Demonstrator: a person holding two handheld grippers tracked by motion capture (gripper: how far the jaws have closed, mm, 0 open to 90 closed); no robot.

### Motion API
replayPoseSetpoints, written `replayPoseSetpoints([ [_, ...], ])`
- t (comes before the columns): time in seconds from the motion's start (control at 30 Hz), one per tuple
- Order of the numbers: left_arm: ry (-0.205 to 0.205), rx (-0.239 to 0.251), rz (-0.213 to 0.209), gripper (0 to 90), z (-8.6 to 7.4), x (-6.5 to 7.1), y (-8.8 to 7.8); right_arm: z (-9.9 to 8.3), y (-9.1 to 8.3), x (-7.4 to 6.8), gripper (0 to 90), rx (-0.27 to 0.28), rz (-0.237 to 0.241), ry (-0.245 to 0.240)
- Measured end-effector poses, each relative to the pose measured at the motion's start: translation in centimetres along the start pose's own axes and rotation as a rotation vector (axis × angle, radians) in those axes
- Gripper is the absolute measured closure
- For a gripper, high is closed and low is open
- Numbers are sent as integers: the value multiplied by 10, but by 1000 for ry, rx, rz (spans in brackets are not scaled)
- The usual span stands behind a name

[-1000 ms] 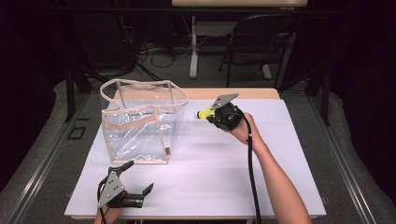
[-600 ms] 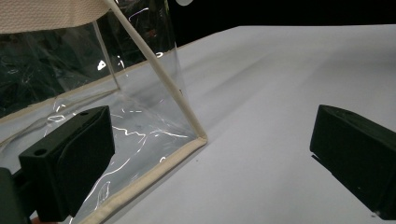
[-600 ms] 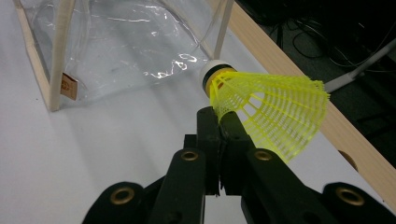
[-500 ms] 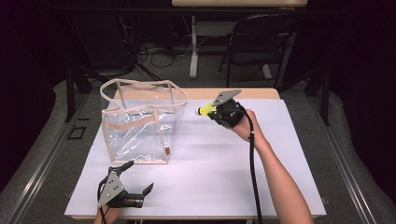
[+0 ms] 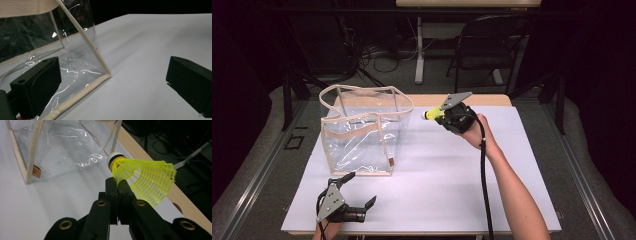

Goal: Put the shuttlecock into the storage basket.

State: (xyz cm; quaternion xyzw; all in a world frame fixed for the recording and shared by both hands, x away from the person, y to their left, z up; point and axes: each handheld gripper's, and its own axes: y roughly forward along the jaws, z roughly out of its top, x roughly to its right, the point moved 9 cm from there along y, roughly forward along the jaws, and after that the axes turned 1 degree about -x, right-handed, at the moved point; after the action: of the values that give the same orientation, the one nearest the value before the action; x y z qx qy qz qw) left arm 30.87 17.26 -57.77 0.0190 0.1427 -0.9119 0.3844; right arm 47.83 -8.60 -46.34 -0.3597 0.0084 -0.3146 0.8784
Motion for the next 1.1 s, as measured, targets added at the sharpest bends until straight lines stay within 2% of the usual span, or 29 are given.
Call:
replayPoseSetpoints([
  [0.73,6,1,-1,0,0,0,-1,12,-8,3,887,27,-16,25],
  [1.1,8,1,0,0,1,0,-1,21,-15,7,887,34,-34,14],
])
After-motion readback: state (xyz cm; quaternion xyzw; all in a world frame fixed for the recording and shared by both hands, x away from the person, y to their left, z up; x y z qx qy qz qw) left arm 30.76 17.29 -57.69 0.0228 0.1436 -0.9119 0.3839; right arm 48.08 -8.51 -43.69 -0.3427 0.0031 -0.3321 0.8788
